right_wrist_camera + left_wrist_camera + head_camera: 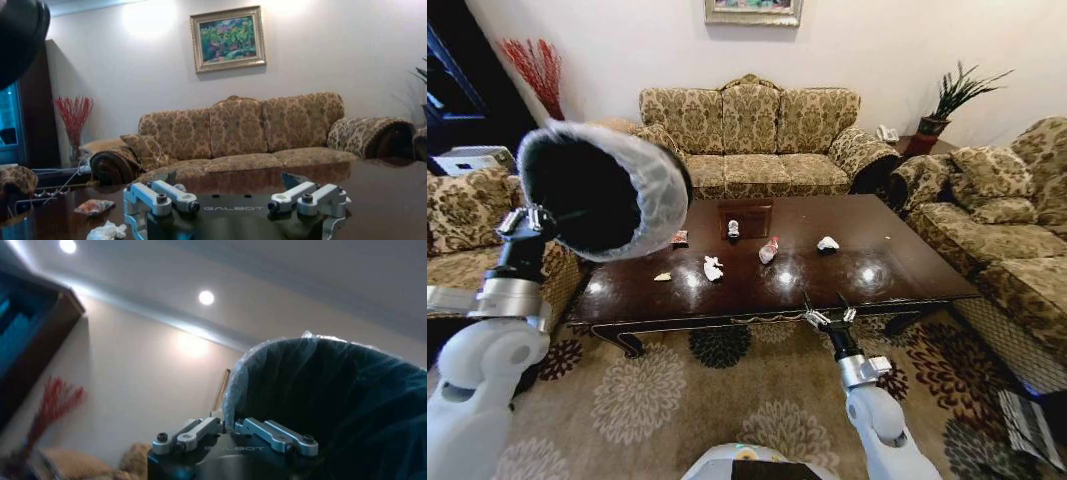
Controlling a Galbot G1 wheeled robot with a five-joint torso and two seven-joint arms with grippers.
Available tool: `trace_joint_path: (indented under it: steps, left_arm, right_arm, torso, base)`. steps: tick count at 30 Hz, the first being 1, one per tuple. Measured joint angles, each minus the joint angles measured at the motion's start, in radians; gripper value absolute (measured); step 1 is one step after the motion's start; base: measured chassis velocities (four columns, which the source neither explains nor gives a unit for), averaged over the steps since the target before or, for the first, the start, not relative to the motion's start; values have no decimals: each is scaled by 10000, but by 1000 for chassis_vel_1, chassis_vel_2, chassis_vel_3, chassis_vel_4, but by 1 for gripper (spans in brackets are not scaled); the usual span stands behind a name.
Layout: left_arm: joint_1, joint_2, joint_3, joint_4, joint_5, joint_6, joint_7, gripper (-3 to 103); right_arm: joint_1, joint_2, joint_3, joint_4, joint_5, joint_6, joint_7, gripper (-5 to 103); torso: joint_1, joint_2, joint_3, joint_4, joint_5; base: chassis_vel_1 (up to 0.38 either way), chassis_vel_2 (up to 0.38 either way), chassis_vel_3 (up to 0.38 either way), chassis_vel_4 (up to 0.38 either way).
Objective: Move to the front of the table and place the trash on the table into the trash bin.
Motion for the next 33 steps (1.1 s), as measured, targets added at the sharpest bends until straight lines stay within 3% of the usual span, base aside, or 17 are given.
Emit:
trace_joint_path:
  steps: [8, 14, 16, 17, 21, 24, 27, 31, 33]
  left_arm:
    - [-38, 2, -158, -219, -1775, -372, -78, 3]
    - [122, 29, -392, -278, -2054, -456, -56, 3]
    - [297, 64, -493, -462, -1832, -122, -691, 3]
    - [522, 66, -519, -527, -1338, 112, -978, 3]
    - [971, -6, -654, -584, -379, 511, -1032, 3]
    - [1313, -60, -991, -621, -8, 764, -694, 3]
    - [1606, -93, -1439, -555, 664, 805, 244, 3]
    - [1606, -35, -1506, -534, 977, 655, 239, 3]
    - [1519, 60, -1494, -427, 1104, 296, 140, 3]
  right_arm:
    - [-146, -19, 24, 35, -12, 48, -40, 100]
    - [-83, -23, -44, 14, -11, 49, -56, 100]
    - [-24, 1, -108, -30, -25, 49, -130, 100]
    - [18, 29, -153, -82, -65, 49, -196, 100]
    - [68, 77, -213, -198, -188, 49, -339, 100]
    - [76, 83, -258, -261, -248, 50, -402, 100]
    - [75, 71, -276, -307, -258, 54, -408, 100]
    - [72, 35, -271, -343, -250, 70, -408, 100]
    - [62, 19, -268, -356, -237, 80, -408, 100]
  torso:
    - [0, 0, 0, 0, -3]
    - [0, 0, 0, 0, -4]
    - [0, 0, -1, 0, 4]
    - [0, 0, -1, 2, 3]
    - [0, 0, 1, 1, -6]
    - [0, 0, 0, 1, -5]
    - [-1, 0, -1, 2, 0]
    - [0, 0, 0, 1, -2]
    - [0, 0, 0, 0, -1]
  base:
    - [0, 0, 0, 0]
    - [0, 0, 0, 0]
    - [0, 0, 0, 0]
    - [0, 0, 0, 0]
    - [0, 0, 0, 0]
    - [0, 0, 0, 0]
    - [0, 0, 0, 0]
    - [0, 0, 0, 0]
    - [18, 32, -52, -46]
